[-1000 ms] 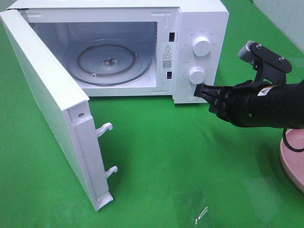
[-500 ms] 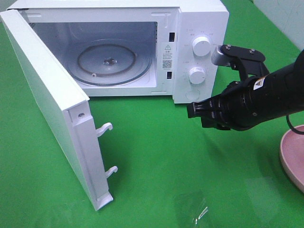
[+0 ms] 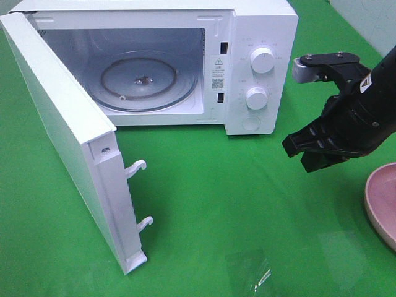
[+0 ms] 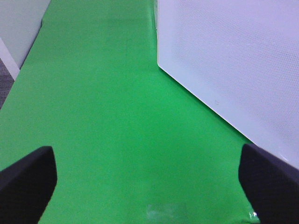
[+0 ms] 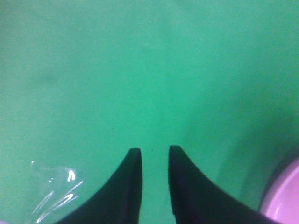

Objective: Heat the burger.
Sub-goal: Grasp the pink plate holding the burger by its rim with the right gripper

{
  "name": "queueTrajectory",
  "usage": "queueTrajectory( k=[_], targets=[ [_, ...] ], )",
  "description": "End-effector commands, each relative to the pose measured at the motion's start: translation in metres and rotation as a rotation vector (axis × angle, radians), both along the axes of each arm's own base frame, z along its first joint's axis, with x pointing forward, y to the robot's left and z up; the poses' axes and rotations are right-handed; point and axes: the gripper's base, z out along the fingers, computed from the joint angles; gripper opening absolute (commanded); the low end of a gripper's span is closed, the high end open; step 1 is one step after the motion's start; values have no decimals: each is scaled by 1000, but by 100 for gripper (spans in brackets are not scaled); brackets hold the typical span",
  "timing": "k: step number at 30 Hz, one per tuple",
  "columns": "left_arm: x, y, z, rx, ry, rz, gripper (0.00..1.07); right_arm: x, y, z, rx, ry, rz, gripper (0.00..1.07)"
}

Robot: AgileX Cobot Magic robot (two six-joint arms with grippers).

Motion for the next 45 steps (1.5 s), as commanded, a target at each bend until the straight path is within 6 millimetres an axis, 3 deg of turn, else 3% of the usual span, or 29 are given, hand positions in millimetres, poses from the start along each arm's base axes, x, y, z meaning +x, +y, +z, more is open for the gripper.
queueTrajectory(
  k=[1,2,3,5,6,7,11,22,27,35,45],
  targets=[
    [-2,0,0,2,-23,-3,98,0,-7,2,-38,16,16,34],
    [-2,0,0,2,-23,-3,98,0,-12,2,-64,17,20,50],
    [-2,0,0,2,-23,-3,98,0,-12,2,-64,17,20,50],
    [-2,0,0,2,-23,-3,98,1,-17,2,-103,18,46,82],
    [-2,0,0,2,-23,-3,98,1,-17,2,-103,18,46,82],
    [-2,0,0,2,-23,-3,98,0,-18,1,-123,23,63,95],
    [-2,0,0,2,-23,-3,98,-1,-21,0,-145,42,74,101],
    [-2,0,0,2,-23,-3,98,0,-66,-2,-173,136,-82,94],
    [-2,0,0,2,-23,-3,98,0,-72,-3,-172,145,-111,93],
    [-2,0,0,2,-23,-3,98,-16,-76,-30,-163,148,-125,89],
    [-2,0,0,2,-23,-3,98,-14,-77,-57,-174,209,-138,85]
  ],
)
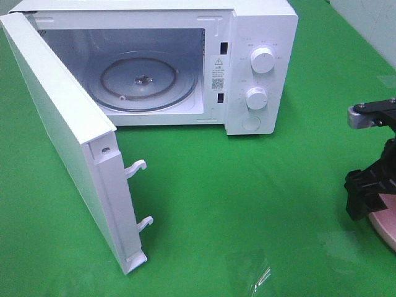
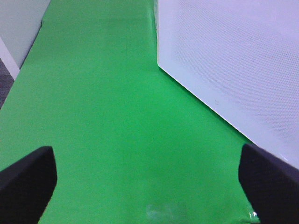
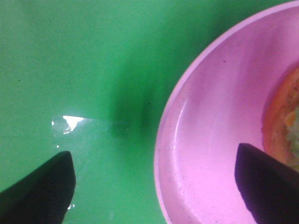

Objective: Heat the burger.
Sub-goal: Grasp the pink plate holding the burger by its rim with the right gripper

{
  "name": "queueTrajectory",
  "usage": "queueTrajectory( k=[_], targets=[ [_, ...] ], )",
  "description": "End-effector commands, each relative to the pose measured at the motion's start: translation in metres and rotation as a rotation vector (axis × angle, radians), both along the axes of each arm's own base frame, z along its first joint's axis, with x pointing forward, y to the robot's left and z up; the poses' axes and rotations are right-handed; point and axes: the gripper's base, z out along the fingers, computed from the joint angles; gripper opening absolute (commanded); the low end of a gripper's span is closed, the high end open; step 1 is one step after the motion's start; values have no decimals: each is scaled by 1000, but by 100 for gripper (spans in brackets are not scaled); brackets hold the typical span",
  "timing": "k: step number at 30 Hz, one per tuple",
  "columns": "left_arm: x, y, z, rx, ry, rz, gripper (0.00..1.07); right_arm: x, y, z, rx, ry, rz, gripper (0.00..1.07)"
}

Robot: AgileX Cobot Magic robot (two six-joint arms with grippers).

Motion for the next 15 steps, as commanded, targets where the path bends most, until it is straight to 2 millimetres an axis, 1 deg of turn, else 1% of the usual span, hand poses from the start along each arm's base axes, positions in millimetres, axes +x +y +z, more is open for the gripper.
queueTrajectory(
  k=[1,3,4,7,8,11,14,15],
  targets=[
    [-2,0,0,2,-23,-3,98,3,-2,-19,-19,50,-20,83],
    [-2,0,0,2,-23,-3,98,4,-2,-22,-24,57,-22,83],
    [-2,0,0,2,-23,-3,98,5,-3,-29,-31,73,-26,82],
    [-2,0,0,2,-23,-3,98,6,-3,-34,-32,84,-30,81],
    [-2,0,0,2,-23,-3,98,7,-2,-40,-32,93,-29,81],
    [-2,0,0,2,-23,-3,98,9,-2,-44,-30,92,-27,79],
    [-2,0,0,2,-23,-3,98,10,-2,-45,-28,86,-27,78],
    [-2,0,0,2,-23,-3,98,10,-2,-45,-28,83,-27,76]
  ],
)
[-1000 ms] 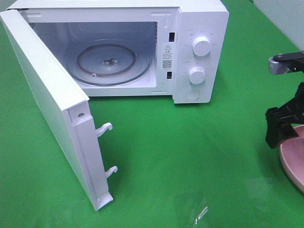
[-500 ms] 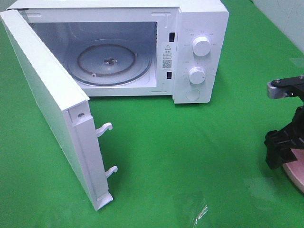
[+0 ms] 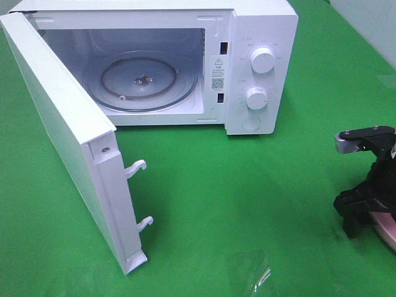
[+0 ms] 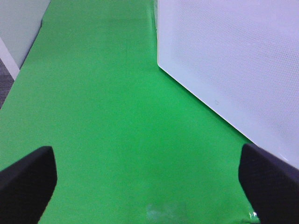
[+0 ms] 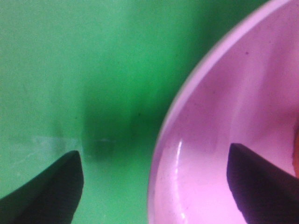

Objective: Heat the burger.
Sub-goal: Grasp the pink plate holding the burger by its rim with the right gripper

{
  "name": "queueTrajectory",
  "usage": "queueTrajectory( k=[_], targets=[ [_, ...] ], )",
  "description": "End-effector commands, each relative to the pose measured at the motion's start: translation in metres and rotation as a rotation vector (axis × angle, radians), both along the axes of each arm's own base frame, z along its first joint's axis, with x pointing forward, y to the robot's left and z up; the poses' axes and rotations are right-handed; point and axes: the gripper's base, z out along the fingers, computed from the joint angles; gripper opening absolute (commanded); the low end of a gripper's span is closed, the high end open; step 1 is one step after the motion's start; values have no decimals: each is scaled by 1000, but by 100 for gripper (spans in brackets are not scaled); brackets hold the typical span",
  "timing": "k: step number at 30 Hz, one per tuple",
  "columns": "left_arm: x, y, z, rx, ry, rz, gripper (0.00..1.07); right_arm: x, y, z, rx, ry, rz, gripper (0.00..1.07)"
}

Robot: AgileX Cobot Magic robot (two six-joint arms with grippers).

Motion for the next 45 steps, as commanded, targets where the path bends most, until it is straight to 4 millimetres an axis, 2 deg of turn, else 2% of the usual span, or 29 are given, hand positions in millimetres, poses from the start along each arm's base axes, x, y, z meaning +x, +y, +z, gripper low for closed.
queueTrajectory(
  k=[1,4,9,15,16,17,18,19,20,23,25,27,39,45],
  targets=[
    [-2,0,0,2,-23,-3,98,0,-1,-2,-1,-1,1,76],
    [-2,0,0,2,-23,-3,98,0,-1,-4,-2,5,1,72],
    [-2,0,0,2,-23,-3,98,-1,-1,-12,-6,45,-5,72],
    [-2,0,0,2,-23,-3,98,-1,-1,-13,-6,44,-32,70],
    [-2,0,0,2,-23,-3,98,-1,-2,-13,-18,42,-41,60],
    [-2,0,0,2,-23,-3,98,-1,-2,-13,-18,42,-41,60],
    [-2,0,0,2,-23,-3,98,0,-3,-13,-26,39,-50,51],
    [-2,0,0,2,-23,-3,98,0,-3,-13,-26,39,-50,51],
    [-2,0,0,2,-23,-3,98,0,-4,-13,-35,34,-55,36],
    [-2,0,0,2,-23,-3,98,0,-4,-13,-38,33,-54,30],
    [-2,0,0,2,-23,-3,98,1,-4,-13,-40,27,-49,4],
    [-2,0,0,2,-23,-3,98,1,-4,-13,-38,27,-53,0],
    [-2,0,0,2,-23,-3,98,-2,-4,-10,-45,43,-64,0],
    [-2,0,0,2,-23,-3,98,-4,-9,6,-86,4,-72,0]
  ],
)
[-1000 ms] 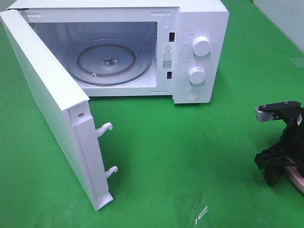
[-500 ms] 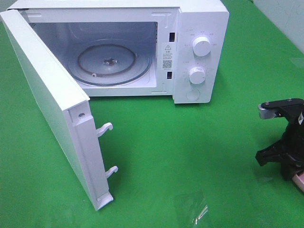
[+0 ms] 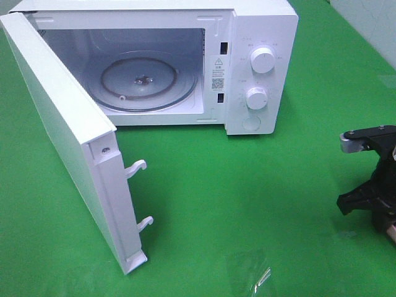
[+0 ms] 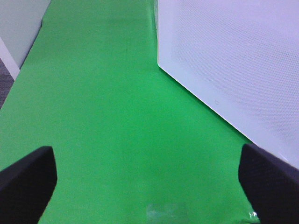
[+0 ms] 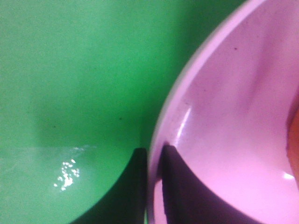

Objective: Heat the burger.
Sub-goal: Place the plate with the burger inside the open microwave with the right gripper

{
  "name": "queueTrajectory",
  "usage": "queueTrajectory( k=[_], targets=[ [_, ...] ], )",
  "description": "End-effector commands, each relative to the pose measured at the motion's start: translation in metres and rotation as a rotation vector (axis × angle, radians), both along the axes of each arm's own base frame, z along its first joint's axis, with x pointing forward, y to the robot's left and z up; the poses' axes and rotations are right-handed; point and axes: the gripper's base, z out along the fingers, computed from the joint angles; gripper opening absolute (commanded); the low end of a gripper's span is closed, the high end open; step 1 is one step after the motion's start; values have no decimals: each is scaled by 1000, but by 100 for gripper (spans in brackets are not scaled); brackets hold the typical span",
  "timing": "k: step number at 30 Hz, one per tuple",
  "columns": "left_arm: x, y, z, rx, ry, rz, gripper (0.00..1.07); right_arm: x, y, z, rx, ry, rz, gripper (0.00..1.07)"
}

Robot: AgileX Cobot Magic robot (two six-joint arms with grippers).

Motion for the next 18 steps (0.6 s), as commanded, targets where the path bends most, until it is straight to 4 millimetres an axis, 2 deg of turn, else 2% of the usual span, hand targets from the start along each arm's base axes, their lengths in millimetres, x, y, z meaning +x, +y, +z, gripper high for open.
queueTrajectory(
  k=[1,4,9,18],
  targets=[
    [-2,0,0,2,-23,-3,98,-4,-3,7,-33,1,-14,0],
    [-2,0,0,2,-23,-3,98,-5,-7,18,-69,-27,-27,0],
    [-2,0,0,2,-23,-3,98,-7,-8,24,-93,-37,-33,0],
    [-2,0,0,2,-23,-3,98,-12,11,34,-210,-66,49,0]
  ],
)
